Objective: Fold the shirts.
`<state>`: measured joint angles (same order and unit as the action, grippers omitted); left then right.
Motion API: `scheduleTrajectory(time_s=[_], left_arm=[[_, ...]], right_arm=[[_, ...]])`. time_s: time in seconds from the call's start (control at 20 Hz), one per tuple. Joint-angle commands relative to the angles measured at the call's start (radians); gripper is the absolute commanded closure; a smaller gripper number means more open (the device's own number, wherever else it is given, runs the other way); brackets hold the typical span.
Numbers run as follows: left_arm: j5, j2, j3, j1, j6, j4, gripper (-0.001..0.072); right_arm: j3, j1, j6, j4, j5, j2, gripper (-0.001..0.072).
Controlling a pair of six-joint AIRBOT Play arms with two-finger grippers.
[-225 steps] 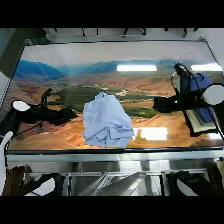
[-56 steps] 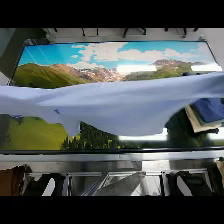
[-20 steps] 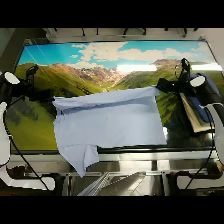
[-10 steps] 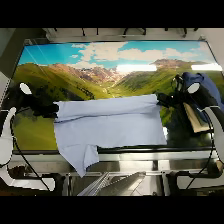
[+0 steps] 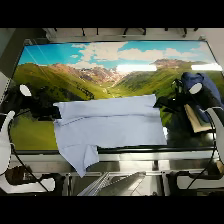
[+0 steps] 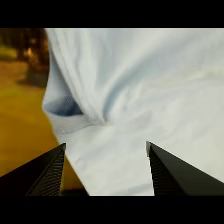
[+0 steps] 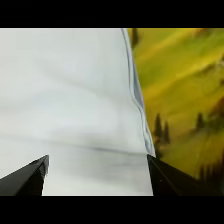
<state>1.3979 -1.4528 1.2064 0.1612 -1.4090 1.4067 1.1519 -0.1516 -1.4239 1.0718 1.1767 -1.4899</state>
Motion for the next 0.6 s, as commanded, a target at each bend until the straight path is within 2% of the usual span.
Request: scheduleTrajectory(time_s=[0.0,0.15,0.3,0.55], left_arm=[[0.042,0.162,-0.092,0.063,-0.04,0.013,0.0144],[0.117,0.336,-0.362,0.158,-0.054,-0.06,0.0144],[0.098,0.453,-0.605,0.252,-0.05,-0.172,0.0144],[0.037,0.471,-0.792,0.336,-0.019,-0.301,0.0155]], right_arm=[[-0.01,-0.05,0.067,0.005,0.225,0.072,0.0007],[-0.087,-0.077,0.067,0.002,0.203,0.164,0.0008],[-0.112,-0.076,0.072,-0.052,0.192,0.204,0.0008],[-0.112,-0.076,0.116,-0.214,0.19,0.208,0.0008]])
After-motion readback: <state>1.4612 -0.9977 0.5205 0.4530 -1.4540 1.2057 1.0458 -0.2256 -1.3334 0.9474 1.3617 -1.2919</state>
